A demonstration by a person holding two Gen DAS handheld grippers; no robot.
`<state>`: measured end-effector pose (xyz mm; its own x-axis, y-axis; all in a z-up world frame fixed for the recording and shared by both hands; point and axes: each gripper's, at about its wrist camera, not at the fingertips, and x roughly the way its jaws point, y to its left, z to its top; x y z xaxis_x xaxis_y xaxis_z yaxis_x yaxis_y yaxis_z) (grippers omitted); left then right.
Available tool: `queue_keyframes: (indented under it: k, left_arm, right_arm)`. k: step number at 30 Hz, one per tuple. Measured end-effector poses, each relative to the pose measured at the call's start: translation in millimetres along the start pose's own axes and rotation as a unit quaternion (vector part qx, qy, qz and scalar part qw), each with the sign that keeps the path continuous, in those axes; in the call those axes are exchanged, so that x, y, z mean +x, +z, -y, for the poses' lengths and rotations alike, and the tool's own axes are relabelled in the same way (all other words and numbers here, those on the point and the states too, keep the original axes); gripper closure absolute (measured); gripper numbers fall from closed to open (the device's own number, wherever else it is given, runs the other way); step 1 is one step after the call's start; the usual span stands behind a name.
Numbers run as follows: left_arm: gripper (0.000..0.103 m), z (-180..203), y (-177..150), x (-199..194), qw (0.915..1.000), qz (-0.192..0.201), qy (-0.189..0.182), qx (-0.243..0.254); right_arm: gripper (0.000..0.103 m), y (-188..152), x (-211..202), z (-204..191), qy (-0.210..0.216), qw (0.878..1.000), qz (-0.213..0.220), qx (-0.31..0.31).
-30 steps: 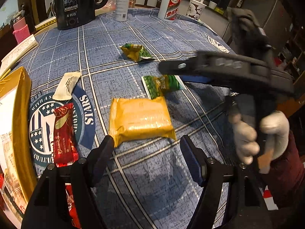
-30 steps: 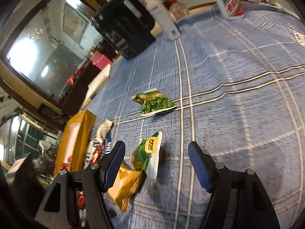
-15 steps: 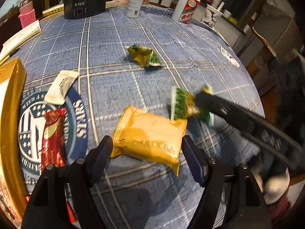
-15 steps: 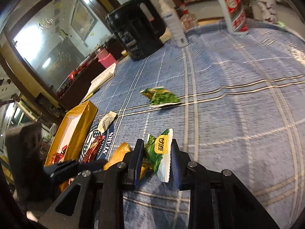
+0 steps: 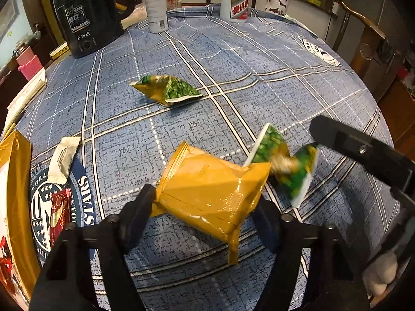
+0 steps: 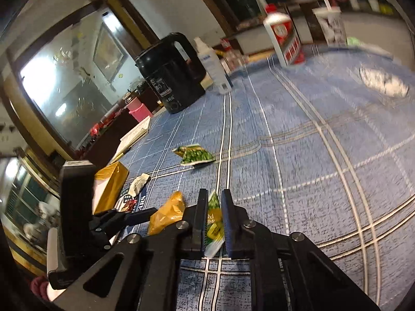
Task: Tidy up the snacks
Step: 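Grasp a green pea snack packet with the right tool while the left tool holds the yellow packet, then carry both packets over the white tray and open both tools to release them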
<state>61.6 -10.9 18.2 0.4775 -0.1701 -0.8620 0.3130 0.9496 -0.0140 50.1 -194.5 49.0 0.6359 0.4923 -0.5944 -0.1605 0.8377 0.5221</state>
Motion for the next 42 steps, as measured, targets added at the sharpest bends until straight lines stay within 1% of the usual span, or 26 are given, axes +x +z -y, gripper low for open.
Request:
queue_keyframes:
  k: [1, 2, 3, 4, 6, 7, 11, 14, 15, 16, 17, 18, 20, 22, 24, 26, 29, 30, 31, 34, 37, 39, 42]
  left_arm:
    - [0.043, -1, 0, -2, 1.0000, 0.004, -0.005, -0.002]
    - [0.044, -2, -1, -3, 0.9999, 0.008, -0.012, -0.005]
    - [0.048, -4, -1, -7, 0.9997, 0.016, -0.018, -0.010]
    - [0.049, -5, -2, -11, 0.9995, 0.021, -0.020, -0.013]
    - [0.049, -6, -5, -20, 0.9991, 0.033, -0.022, -0.017]
    - [0.049, -6, -8, -25, 0.9988, 0.040, -0.022, -0.017]
    - [0.049, -9, -24, -53, 0.9968, 0.073, -0.020, -0.025]
    - [0.049, -19, -40, -76, 0.9939, 0.098, -0.026, -0.044]
    - [0.049, -22, -46, -83, 0.9929, 0.104, -0.028, -0.051]
    - [0.049, -28, -54, -91, 0.9914, 0.112, -0.029, -0.062]
    - [0.049, -33, -59, -97, 0.9903, 0.117, -0.028, -0.070]
    - [0.049, -40, -66, -103, 0.9891, 0.122, -0.025, -0.079]
    - [0.049, -58, -80, -117, 0.9851, 0.135, -0.014, -0.105]
    - [0.049, -80, -94, -130, 0.9794, 0.147, -0.008, -0.138]
    - [0.049, -105, -111, -143, 0.9716, 0.162, 0.006, -0.173]
    - [0.049, -129, -126, -153, 0.9637, 0.172, 0.035, -0.202]
    - [0.049, -164, -147, -158, 0.9506, 0.177, 0.086, -0.240]
    - [0.049, -174, -155, -159, 0.9464, 0.177, 0.092, -0.254]
    - [0.049, -185, -163, -159, 0.9423, 0.177, 0.093, -0.269]
    - [0.049, -203, -178, -156, 0.9351, 0.172, 0.099, -0.294]
    - [0.049, -218, -189, -154, 0.9305, 0.169, 0.112, -0.305]
    - [0.049, -228, -194, -156, 0.9283, 0.169, 0.110, -0.313]
    - [0.049, -242, -204, -158, 0.9234, 0.169, 0.106, -0.328]
  right_arm:
    - [0.067, 0, 1, 4, 0.005, 1.000, -0.003, 0.009]
    - [0.061, 0, 2, 7, 0.011, 1.000, -0.007, 0.015]
    - [0.052, 0, 4, 9, 0.017, 1.000, -0.011, 0.018]
    - [0.046, 0, 6, 10, 0.022, 0.999, -0.015, 0.020]
    - [0.038, -1, 12, 9, 0.018, 0.999, -0.025, 0.015]
    - [0.036, -2, 16, 8, 0.010, 0.999, -0.030, 0.010]
    - [0.036, -7, 29, 3, -0.021, 0.999, -0.046, -0.007]
    - [0.037, -10, 31, -4, -0.036, 0.998, -0.041, -0.028]
    - [0.041, -12, 32, -7, -0.041, 0.998, -0.042, -0.035]
    - [0.063, -13, 36, -10, -0.041, 0.997, -0.050, -0.045]
    - [0.073, -15, 39, -12, -0.043, 0.996, -0.057, -0.049]
    - [0.077, -16, 40, -13, -0.044, 0.996, -0.056, -0.052]
    - [0.078, -17, 36, -17, -0.054, 0.996, -0.044, -0.061]
    - [0.078, -17, 30, -21, -0.057, 0.996, -0.034, -0.065]
    - [0.079, -18, 22, -27, -0.060, 0.996, -0.023, -0.069]
    - [0.079, -20, 15, -41, -0.054, 0.995, -0.017, -0.076]
    - [0.079, -28, 8, -77, -0.035, 0.993, -0.018, -0.109]
    - [0.079, -32, 8, -94, -0.025, 0.992, -0.021, -0.123]
    - [0.079, -35, 9, -107, -0.016, 0.991, -0.024, -0.133]
    - [0.079, -50, 12, -156, 0.022, 0.985, -0.039, -0.169]
    - [0.079, -63, 21, -196, 0.054, 0.978, -0.056, -0.192]
    - [0.079, -73, 29, -224, 0.075, 0.972, -0.072, -0.209]
    - [0.079, -88, 43, -257, 0.090, 0.964, -0.091, -0.234]
